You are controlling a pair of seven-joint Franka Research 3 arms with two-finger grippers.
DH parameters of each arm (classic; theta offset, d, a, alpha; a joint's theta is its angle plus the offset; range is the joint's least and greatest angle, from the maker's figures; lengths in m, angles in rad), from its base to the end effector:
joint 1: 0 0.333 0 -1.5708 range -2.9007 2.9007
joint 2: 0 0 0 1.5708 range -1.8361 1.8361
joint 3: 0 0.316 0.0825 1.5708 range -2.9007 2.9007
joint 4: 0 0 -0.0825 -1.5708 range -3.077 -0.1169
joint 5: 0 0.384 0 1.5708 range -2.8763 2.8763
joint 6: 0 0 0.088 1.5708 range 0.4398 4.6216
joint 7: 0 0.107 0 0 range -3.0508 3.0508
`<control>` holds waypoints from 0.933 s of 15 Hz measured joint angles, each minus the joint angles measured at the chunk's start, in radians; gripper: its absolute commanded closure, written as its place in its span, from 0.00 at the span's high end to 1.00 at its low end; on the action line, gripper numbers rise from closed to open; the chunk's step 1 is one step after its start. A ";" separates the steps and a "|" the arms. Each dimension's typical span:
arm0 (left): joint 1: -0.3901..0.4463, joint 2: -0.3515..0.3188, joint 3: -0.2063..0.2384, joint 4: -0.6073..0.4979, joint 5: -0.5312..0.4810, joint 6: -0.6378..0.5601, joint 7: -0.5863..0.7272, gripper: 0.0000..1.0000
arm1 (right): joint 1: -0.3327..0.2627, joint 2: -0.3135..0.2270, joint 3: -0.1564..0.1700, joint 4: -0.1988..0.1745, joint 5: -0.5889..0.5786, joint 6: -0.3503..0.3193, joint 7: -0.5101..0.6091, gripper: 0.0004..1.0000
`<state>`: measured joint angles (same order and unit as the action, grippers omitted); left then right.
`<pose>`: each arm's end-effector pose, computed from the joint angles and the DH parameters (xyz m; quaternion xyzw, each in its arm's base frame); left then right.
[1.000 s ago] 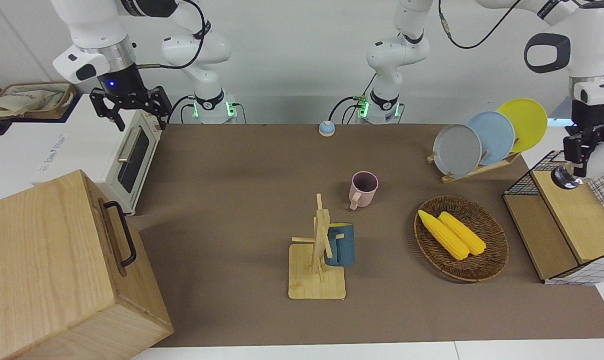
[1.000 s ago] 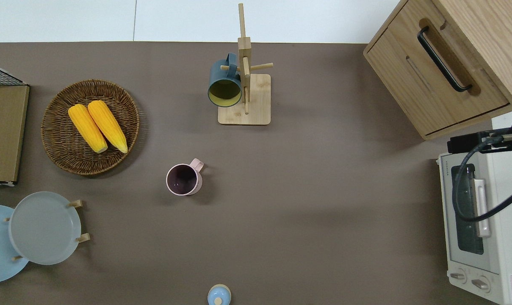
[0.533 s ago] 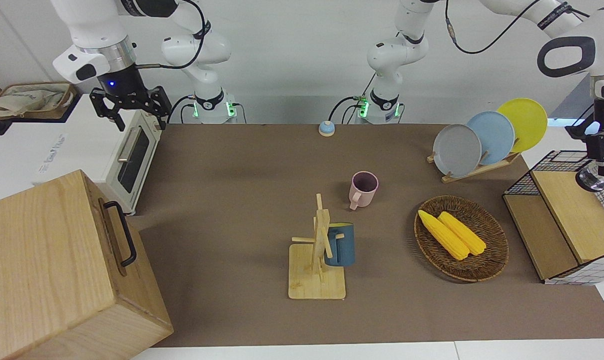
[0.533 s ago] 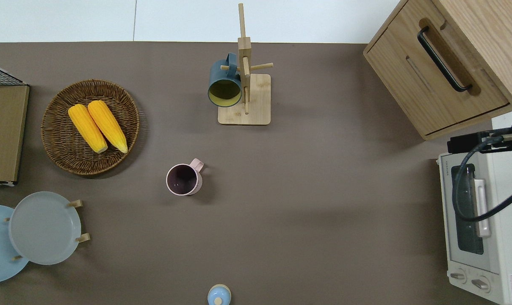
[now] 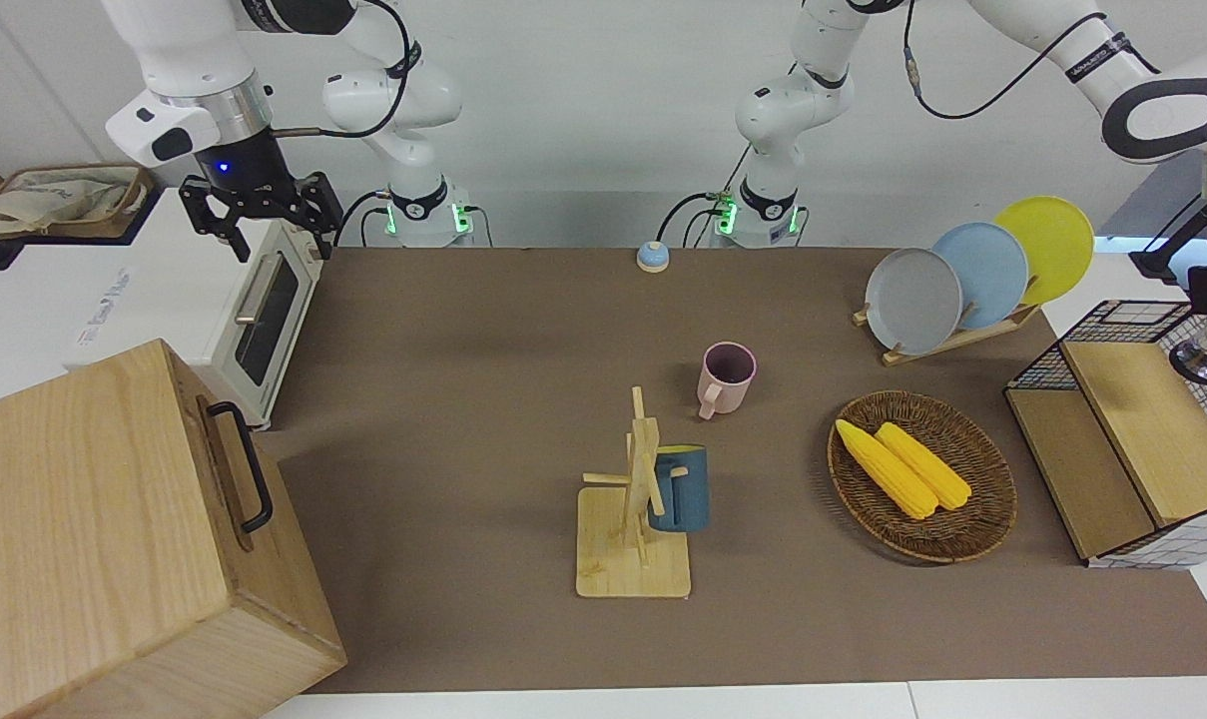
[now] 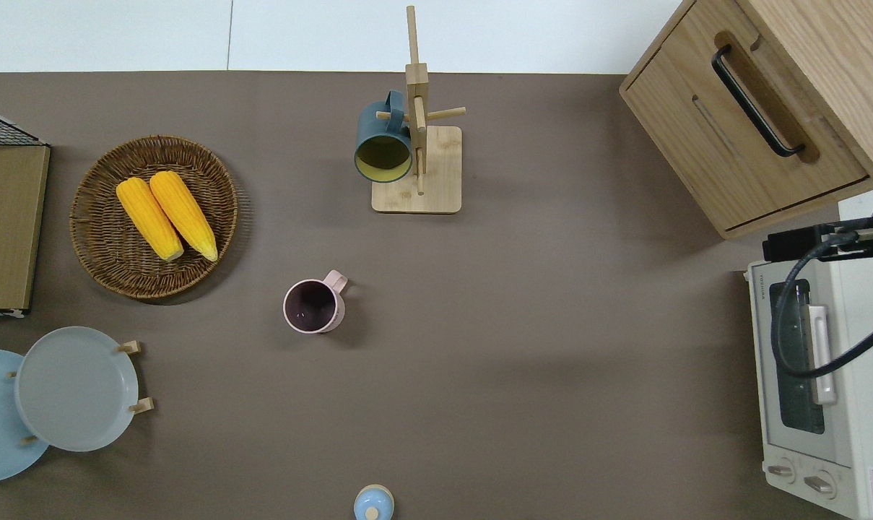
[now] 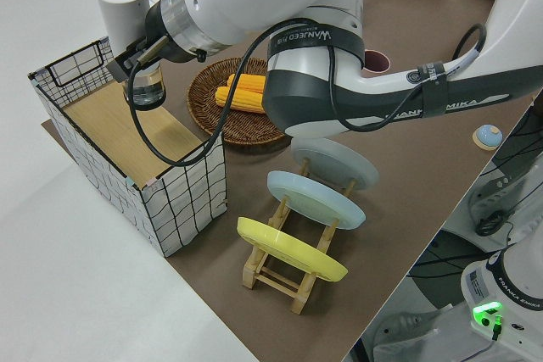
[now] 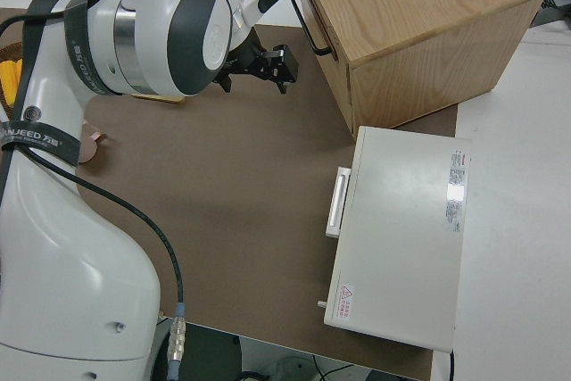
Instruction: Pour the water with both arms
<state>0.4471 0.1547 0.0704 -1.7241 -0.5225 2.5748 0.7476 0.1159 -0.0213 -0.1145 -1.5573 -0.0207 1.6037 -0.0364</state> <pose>0.5679 0.3294 0.5672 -0.9211 -0.0499 -0.3847 0.0341 0.5517 -0.0021 0.6456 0.9992 0.0189 0.0336 0.0097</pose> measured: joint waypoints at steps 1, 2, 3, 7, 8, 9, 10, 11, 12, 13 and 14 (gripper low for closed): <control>0.012 0.008 0.000 0.000 -0.039 0.000 0.046 0.00 | 0.000 0.000 0.000 0.000 0.000 0.000 0.000 0.99; 0.021 0.019 0.000 0.000 -0.078 0.000 0.090 0.00 | 0.000 0.000 0.000 0.000 0.000 0.000 0.000 0.99; 0.027 0.030 0.000 0.000 -0.114 0.000 0.130 0.00 | 0.000 0.000 0.000 0.000 0.000 0.000 0.000 0.99; 0.033 0.076 -0.001 0.001 -0.194 0.002 0.199 0.00 | 0.000 0.000 0.000 0.000 0.000 0.000 0.000 0.99; 0.033 0.085 -0.002 0.004 -0.200 0.003 0.202 0.00 | 0.000 0.000 0.000 0.000 0.000 0.000 0.000 0.99; 0.033 0.096 -0.003 0.010 -0.207 0.004 0.204 0.00 | 0.000 0.000 0.000 0.000 0.000 0.000 0.000 0.99; 0.033 0.103 -0.004 0.016 -0.209 0.005 0.204 0.00 | 0.000 0.000 0.000 0.000 0.000 0.000 0.000 0.99; 0.033 0.111 -0.004 0.025 -0.210 0.005 0.204 0.00 | 0.000 0.000 0.000 0.000 0.000 0.000 0.000 0.99; 0.033 0.120 -0.004 0.034 -0.210 0.005 0.204 0.00 | 0.000 0.000 0.000 0.000 0.000 0.000 0.000 0.99; 0.033 0.129 -0.005 0.043 -0.210 0.005 0.204 0.00 | 0.000 0.000 0.000 0.000 0.000 0.000 0.000 0.99; 0.033 0.140 -0.006 0.050 -0.210 0.005 0.205 0.00 | 0.000 0.000 0.000 0.000 0.000 0.000 0.000 0.99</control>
<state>0.4798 0.2944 0.0641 -1.6737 -0.7324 2.5797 0.9522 0.1159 -0.0213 -0.1144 -1.5573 -0.0207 1.6037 -0.0364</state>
